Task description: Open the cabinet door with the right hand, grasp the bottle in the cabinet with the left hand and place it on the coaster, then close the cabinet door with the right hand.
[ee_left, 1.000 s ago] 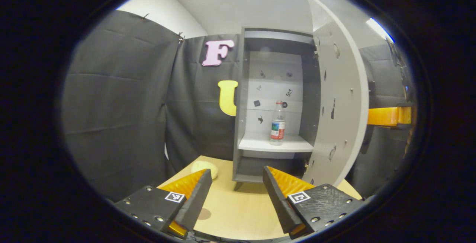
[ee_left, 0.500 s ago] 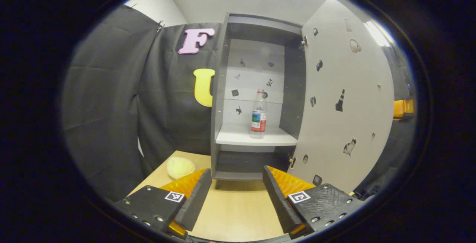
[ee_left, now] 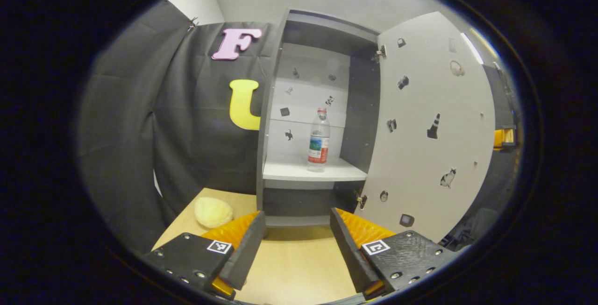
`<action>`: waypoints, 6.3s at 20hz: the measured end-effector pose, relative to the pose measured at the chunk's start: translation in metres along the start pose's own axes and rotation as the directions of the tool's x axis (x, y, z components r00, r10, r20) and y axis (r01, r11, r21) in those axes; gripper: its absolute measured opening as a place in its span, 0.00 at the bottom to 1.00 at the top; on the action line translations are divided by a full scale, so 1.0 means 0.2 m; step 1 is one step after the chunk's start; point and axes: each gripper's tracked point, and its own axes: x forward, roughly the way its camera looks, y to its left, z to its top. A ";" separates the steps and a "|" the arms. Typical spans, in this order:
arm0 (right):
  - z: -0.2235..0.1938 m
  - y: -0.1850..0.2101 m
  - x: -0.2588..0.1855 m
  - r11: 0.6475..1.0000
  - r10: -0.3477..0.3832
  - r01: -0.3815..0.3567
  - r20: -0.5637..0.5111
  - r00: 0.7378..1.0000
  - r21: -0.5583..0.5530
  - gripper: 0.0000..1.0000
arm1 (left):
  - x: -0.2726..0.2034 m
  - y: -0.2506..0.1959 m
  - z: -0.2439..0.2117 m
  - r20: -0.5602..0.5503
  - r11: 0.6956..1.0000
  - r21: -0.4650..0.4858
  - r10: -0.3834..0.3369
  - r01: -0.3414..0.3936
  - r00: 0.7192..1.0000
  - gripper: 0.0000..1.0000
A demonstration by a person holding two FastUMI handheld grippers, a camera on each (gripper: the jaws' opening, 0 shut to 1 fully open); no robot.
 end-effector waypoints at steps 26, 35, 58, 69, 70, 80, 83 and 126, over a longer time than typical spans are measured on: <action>0.10 -0.78 -0.32 0.917 -0.399 0.399 0.073 0.914 0.014 0.70 | 0.27 0.06 0.34 0.112 0.998 0.009 -0.070 0.069 0.991 0.86; 0.19 -0.91 0.20 0.959 -0.278 0.269 0.119 0.953 0.086 0.87 | 0.75 -0.15 0.62 0.173 0.995 0.016 -0.100 0.098 0.980 0.86; 0.10 -1.01 0.71 0.985 -0.156 0.152 0.049 0.987 0.085 0.98 | 1.78 -0.31 0.68 0.145 0.990 0.029 -0.138 0.136 0.980 0.87; 0.05 -1.03 0.71 0.980 -0.177 0.173 0.030 0.984 0.097 0.98 | 1.90 -0.35 0.59 0.102 0.986 0.011 -0.164 0.164 0.981 0.85; 0.04 -1.02 0.72 0.980 -0.177 0.173 0.030 0.984 0.098 0.98 | 1.91 -0.35 0.59 0.102 0.987 0.017 -0.164 0.163 0.981 0.85; 0.01 -1.01 0.70 0.979 -0.188 0.185 0.020 0.982 0.090 0.98 | 1.89 -0.39 0.57 0.091 0.981 0.011 -0.191 0.191 0.977 0.75; 0.02 -1.00 0.68 0.978 -0.190 0.187 0.021 0.982 0.097 0.98 | 1.83 -0.40 0.56 0.096 0.976 -0.011 -0.217 0.219 0.971 0.71; -0.28 -0.64 0.09 0.955 -0.281 0.274 0.051 0.958 0.117 0.98 | 0.16 0.97 -0.92 0.004 0.983 0.032 0.179 -0.179 0.984 0.73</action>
